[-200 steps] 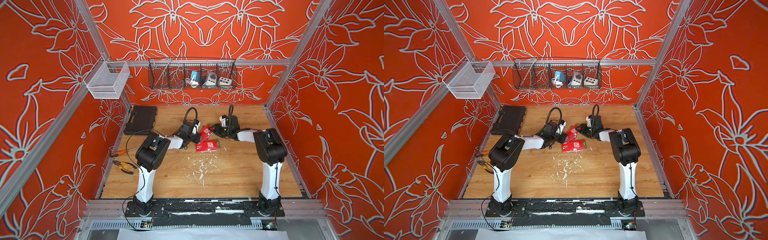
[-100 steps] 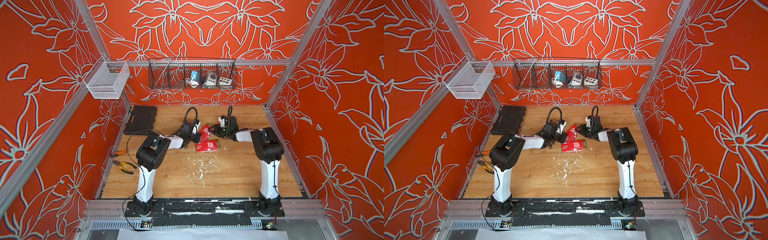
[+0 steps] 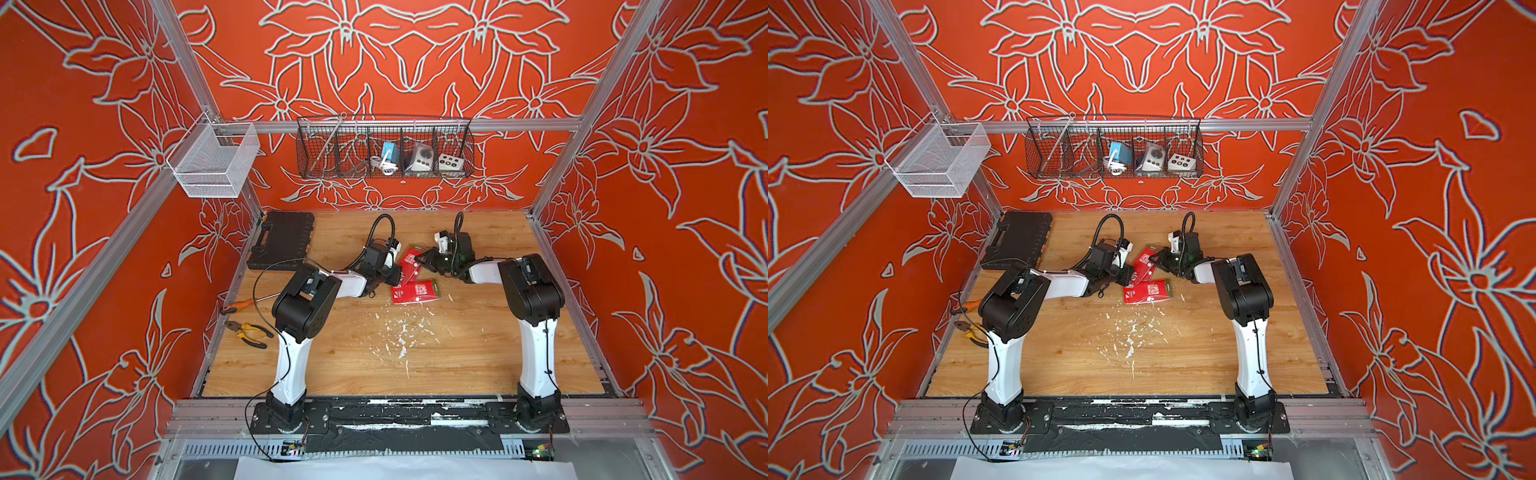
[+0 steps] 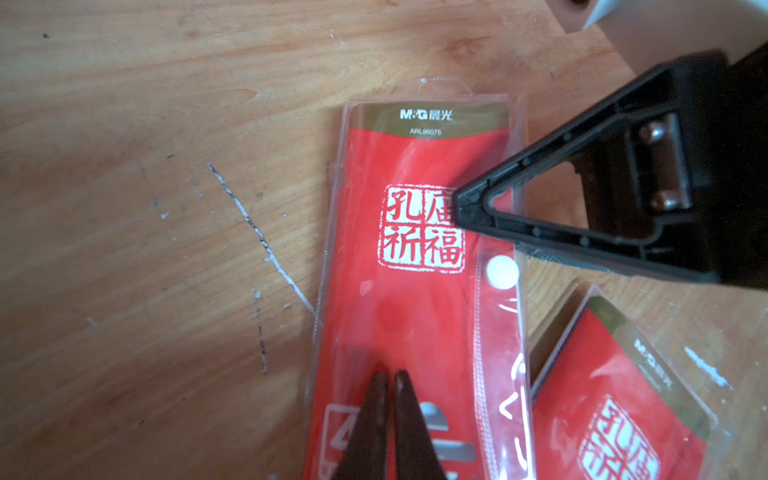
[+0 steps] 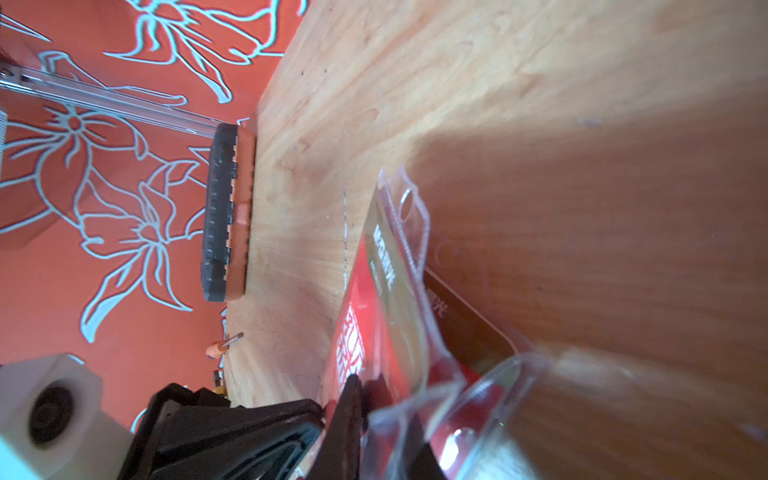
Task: Open the ruler set and take out the ruler
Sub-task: Pick up the ruler set bag from the ruler set bag.
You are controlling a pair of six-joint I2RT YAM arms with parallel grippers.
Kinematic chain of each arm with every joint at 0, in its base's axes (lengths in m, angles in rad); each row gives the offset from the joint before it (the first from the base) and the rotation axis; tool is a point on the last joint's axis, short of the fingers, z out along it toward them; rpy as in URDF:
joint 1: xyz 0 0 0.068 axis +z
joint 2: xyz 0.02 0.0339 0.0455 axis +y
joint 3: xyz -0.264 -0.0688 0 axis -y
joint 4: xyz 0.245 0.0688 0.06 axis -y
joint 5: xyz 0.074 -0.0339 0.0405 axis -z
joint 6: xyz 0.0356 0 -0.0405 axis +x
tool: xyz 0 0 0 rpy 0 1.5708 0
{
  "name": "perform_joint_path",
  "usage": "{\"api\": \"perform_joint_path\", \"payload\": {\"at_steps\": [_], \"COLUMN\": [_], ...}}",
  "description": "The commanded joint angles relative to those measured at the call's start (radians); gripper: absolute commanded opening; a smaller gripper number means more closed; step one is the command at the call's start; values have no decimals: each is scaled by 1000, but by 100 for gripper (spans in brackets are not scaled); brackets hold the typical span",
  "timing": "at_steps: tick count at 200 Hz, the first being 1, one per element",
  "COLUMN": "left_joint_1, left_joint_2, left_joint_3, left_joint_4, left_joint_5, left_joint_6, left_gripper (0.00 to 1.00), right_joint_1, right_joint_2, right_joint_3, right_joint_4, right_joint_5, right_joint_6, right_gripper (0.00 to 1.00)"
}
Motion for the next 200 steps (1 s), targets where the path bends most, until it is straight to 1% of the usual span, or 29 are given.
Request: {"api": "perform_joint_path", "payload": {"at_steps": [1,22,52,60,88,116,141,172,200], "left_joint_1": [8,23,49,58,81,103,116,119,119], "left_joint_2": [-44,-105,-217,-250,-349,-422,-481,-524,-555], "left_joint_3": [-19,-31,-71,-84,-121,-166,-220,-264,-309], "left_joint_4": [-34,-38,-27,-21,-15,2,49,106,206], "left_joint_5": [-2,-15,-14,-3,66,177,276,418,538], "left_joint_6": [-7,-14,-35,-44,-67,-95,-122,-155,-207], "left_gripper": [17,30,51,54,65,71,75,76,76], "right_joint_1": [14,13,13,13,13,13,13,14,15], "right_joint_2": [-22,-23,-40,-52,-124,-223,-334,-473,-583], "right_joint_3": [-15,-13,-17,-23,-40,-77,-112,-148,-168], "right_joint_4": [49,90,129,129,71,-12,-147,-304,-411], "right_joint_5": [-16,-33,-54,-56,-71,-108,-127,-148,-163], "right_joint_6": [19,49,69,64,11,-61,-165,-280,-342], "right_gripper": [11,7,2,0,0,0,0,0,0]}}
